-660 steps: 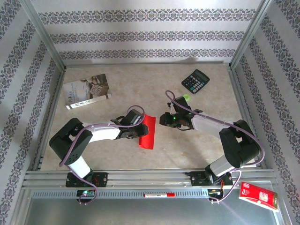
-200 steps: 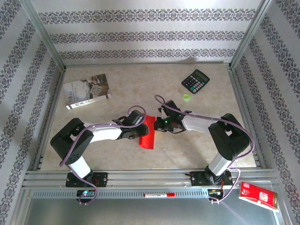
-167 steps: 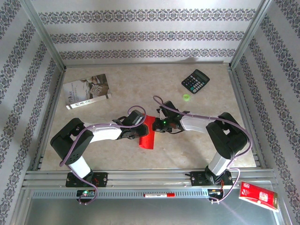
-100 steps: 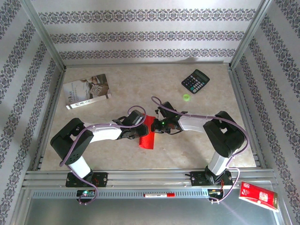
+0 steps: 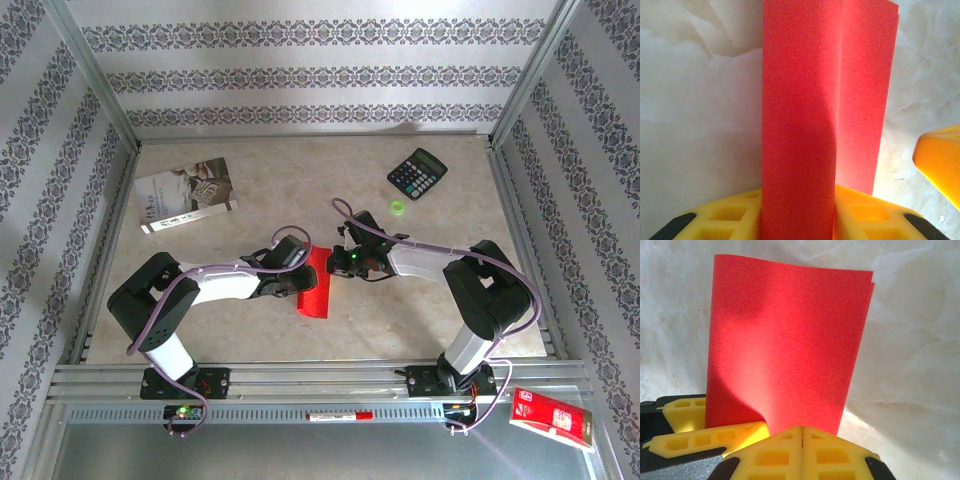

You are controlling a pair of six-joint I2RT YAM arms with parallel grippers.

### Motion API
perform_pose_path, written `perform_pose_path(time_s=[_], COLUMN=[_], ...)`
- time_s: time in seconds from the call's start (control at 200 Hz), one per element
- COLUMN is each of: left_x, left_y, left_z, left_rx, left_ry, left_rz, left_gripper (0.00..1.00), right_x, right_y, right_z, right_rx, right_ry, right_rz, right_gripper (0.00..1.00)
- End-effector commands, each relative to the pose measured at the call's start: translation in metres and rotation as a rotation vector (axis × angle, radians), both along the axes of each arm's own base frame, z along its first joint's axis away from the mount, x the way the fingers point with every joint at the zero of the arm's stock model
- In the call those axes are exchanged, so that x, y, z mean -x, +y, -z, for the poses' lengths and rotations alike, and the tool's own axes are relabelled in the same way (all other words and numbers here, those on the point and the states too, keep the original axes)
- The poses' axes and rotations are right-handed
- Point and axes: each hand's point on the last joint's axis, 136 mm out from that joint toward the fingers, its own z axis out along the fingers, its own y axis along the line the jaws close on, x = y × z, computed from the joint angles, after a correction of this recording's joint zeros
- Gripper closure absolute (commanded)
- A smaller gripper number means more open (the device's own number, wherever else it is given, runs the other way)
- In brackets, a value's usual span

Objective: Fold a paper plane with a square sheet of paper (pick it up from the middle)
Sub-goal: Hold the square sheet of paper at the center of the table.

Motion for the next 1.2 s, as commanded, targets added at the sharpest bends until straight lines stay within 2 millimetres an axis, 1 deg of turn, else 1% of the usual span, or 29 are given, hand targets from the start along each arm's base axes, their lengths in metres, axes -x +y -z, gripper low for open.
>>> perform_pose_path(time_s=[0.0, 0.43, 0.525, 0.689, 0.959, 1.194], left_x=[0.04, 0.044, 0.042, 0.041, 0.041, 0.047], left_y=[0.06, 0.061, 0.062, 0.059, 0.059, 0.062], left_z=[0.065, 0.058, 0.054, 0.051, 0.052, 0.059], left_rx=[-0.274, -0.294, -0.301, -0.293, -0.291, -0.302], left_ry=[0.155, 0.159, 0.147, 0.144, 0.149, 0.164], left_rz=[-0.049, 0.0, -0.004, 0.007, 0.009, 0.016], left_gripper=[0.66, 0.64, 0.64, 0.66, 0.67, 0.68], right_x=[0.002, -0.004, -0.005, -0.005, -0.005, -0.005], right_y=[-0.005, -0.022, -0.022, -0.021, -0.02, -0.021], right_z=[-0.002, -0.007, -0.007, -0.006, -0.006, -0.005], right_rx=[0.012, 0.015, 0.014, 0.011, 0.011, 0.012], right_ry=[-0.009, -0.017, -0.018, -0.014, -0.014, -0.011], right_rz=[0.0, 0.025, 0.025, 0.021, 0.021, 0.022], right_gripper=[1.0, 1.0, 1.0, 1.0, 1.0, 1.0])
